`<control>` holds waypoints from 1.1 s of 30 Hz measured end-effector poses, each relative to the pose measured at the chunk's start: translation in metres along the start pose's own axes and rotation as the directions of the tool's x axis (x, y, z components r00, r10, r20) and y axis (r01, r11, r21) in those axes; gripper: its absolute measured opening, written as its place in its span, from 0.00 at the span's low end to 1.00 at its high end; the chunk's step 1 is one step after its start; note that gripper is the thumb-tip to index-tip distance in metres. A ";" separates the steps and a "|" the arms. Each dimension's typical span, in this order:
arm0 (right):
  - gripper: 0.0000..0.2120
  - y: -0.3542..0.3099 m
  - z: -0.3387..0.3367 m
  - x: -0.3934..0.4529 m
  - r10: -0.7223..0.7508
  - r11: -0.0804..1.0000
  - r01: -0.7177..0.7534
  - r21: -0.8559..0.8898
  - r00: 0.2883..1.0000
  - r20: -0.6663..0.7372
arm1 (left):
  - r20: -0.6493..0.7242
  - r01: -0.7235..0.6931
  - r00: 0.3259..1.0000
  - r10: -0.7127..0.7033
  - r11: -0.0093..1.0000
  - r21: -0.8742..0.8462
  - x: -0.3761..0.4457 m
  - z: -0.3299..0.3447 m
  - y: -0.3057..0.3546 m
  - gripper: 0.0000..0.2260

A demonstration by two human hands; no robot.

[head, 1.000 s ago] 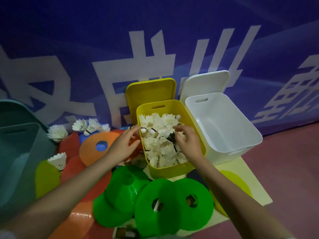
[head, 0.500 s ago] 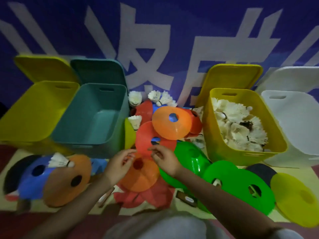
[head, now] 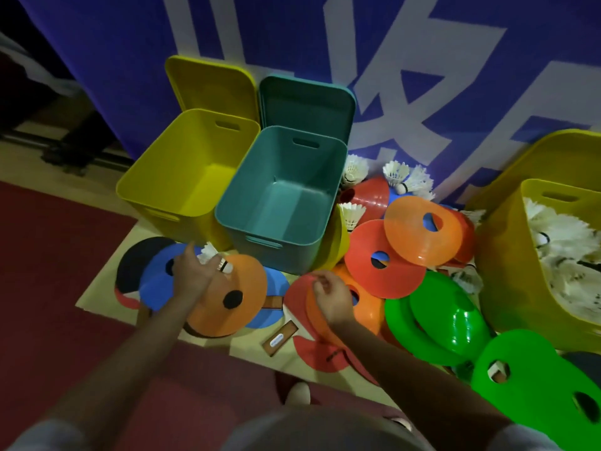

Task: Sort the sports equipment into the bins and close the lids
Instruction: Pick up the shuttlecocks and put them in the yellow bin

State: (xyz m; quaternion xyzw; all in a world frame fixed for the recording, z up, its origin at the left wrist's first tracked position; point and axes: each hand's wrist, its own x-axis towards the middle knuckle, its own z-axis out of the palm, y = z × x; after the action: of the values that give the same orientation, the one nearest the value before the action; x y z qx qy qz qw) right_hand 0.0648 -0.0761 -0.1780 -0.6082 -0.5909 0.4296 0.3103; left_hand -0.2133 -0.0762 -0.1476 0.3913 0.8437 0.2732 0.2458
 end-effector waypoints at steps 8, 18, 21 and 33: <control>0.10 -0.006 -0.058 0.030 -0.034 0.999 0.030 -0.032 0.991 -0.127 | 0.055 0.112 0.993 -0.109 0.992 -0.053 0.022 0.033 0.006 0.18; 0.17 -0.010 -0.095 0.088 0.020 0.995 -0.045 -0.086 0.961 -0.275 | -0.082 0.106 0.990 -0.114 0.990 -0.097 0.036 0.056 -0.013 0.23; 0.30 -0.010 -0.096 0.120 0.113 0.977 -0.143 -0.160 0.977 -0.182 | -0.033 0.161 0.985 -0.169 0.972 -0.171 0.029 0.056 0.006 0.27; 0.30 -0.007 -0.081 0.169 0.148 0.956 -0.173 -0.238 0.982 -0.120 | -0.047 0.137 0.987 -0.154 0.958 -0.252 0.029 0.050 0.008 0.19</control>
State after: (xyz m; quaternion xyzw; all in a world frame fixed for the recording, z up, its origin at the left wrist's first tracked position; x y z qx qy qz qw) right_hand 0.1225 0.1023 -0.1625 -0.7091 -0.5721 0.3451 0.2255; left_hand -0.1945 -0.0355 -0.1847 0.2850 0.8371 0.3706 0.2841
